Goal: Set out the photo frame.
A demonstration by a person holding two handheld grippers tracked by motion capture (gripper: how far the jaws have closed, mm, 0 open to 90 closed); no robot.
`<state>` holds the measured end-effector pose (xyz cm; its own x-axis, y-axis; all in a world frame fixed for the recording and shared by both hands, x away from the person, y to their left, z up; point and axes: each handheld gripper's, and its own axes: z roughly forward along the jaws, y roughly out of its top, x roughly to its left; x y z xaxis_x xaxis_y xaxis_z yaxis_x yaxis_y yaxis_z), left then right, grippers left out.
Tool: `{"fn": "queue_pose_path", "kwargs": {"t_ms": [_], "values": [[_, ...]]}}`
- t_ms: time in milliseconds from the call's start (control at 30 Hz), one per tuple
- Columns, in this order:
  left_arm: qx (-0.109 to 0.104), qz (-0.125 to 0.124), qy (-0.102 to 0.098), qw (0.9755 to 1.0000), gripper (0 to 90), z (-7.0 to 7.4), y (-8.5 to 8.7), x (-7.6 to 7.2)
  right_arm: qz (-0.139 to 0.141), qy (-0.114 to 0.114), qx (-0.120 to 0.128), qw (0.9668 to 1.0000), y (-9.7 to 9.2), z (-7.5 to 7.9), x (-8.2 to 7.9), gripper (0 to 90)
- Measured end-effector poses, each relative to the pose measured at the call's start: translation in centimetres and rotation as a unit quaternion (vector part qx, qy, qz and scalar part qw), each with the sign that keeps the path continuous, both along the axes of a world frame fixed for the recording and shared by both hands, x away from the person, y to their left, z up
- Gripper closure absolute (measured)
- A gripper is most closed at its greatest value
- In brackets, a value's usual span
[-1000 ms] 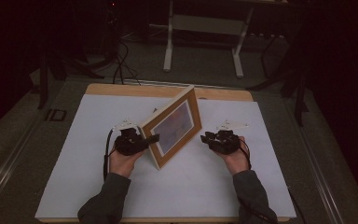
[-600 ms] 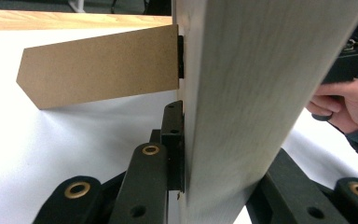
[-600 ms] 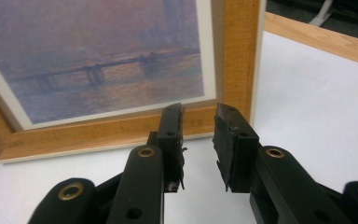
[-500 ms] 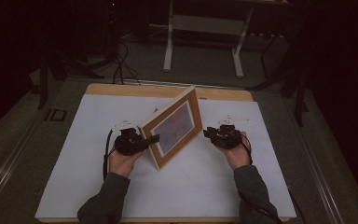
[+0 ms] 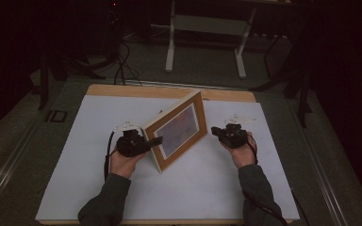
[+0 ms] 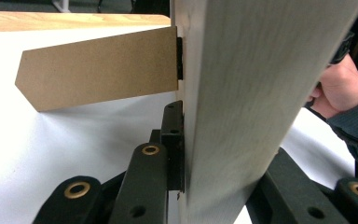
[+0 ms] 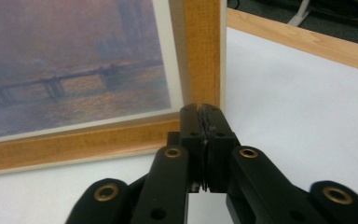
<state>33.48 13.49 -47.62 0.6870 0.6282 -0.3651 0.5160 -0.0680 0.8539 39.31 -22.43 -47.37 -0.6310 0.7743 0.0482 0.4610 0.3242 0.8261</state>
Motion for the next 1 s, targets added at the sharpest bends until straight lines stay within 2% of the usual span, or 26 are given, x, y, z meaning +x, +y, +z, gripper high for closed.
{"fn": "queue_pose_path", "kwargs": {"t_ms": [433,1000], "values": [[-0.002,-0.015,-0.004,0.9999,76.1,-0.1,0.0,0.2,-0.018,0.002,0.004,0.9998,0.0,0.2,1.3,90.0],[-0.002,-0.038,-0.01,0.9992,76.0,-0.1,-0.3,0.1,-0.031,0.0,0.003,0.9995,0.2,0.6,1.9,90.0]]}}
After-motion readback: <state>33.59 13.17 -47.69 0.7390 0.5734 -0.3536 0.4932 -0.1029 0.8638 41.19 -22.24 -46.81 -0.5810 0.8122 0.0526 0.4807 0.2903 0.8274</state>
